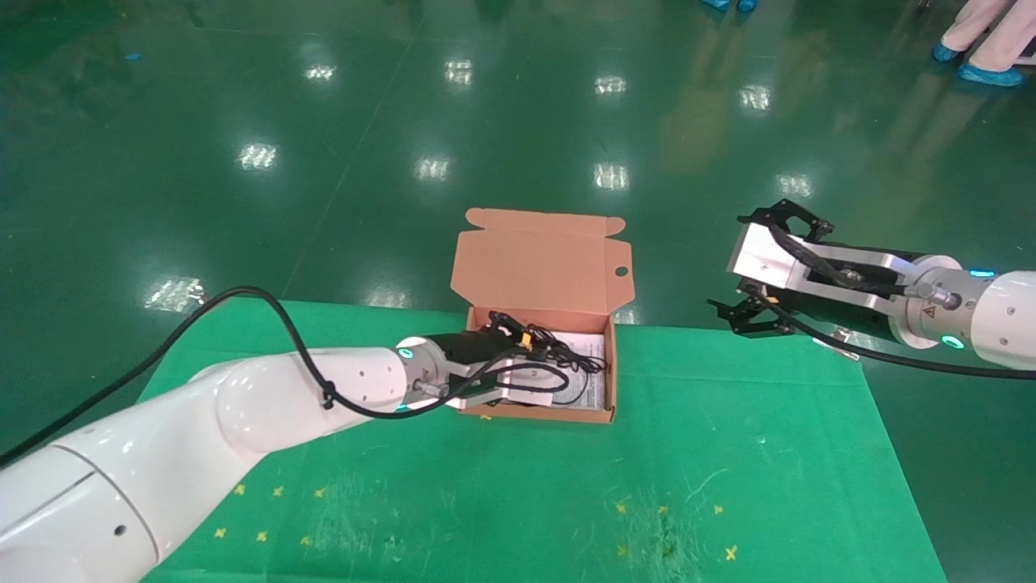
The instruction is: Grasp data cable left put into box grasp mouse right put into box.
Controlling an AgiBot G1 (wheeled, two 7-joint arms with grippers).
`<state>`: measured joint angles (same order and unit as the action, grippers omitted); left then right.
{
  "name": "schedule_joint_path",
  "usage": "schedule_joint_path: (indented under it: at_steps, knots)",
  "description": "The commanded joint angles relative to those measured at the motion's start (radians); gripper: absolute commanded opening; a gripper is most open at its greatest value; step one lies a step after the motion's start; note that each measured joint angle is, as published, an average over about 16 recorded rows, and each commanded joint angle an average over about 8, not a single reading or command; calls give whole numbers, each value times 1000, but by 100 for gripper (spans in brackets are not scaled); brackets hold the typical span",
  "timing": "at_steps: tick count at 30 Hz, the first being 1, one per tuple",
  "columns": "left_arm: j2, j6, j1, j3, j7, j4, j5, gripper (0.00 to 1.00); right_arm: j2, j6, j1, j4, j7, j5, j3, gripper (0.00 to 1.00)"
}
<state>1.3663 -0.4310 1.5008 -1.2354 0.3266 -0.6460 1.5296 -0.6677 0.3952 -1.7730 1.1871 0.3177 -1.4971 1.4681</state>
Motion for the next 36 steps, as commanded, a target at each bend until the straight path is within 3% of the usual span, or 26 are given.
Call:
schedule_joint_path:
  at_steps: [1,20,29,36]
  knots:
    - [0,-2,0,2,1,-1,3,100,0,0,0,-1,-1,1,-1,100]
    - [-120,-17,74,22,-78,-101,-8,100,-6,-11,-16,1,-6,-1,-12,100]
    - [-231,0,149,41,-196,-239,22,100,-23,-13,-92,-4,-47,-27,-40,100]
    - [-283,6,178,61,-264,-302,37,100,-32,34,-124,-11,-80,-48,-56,100]
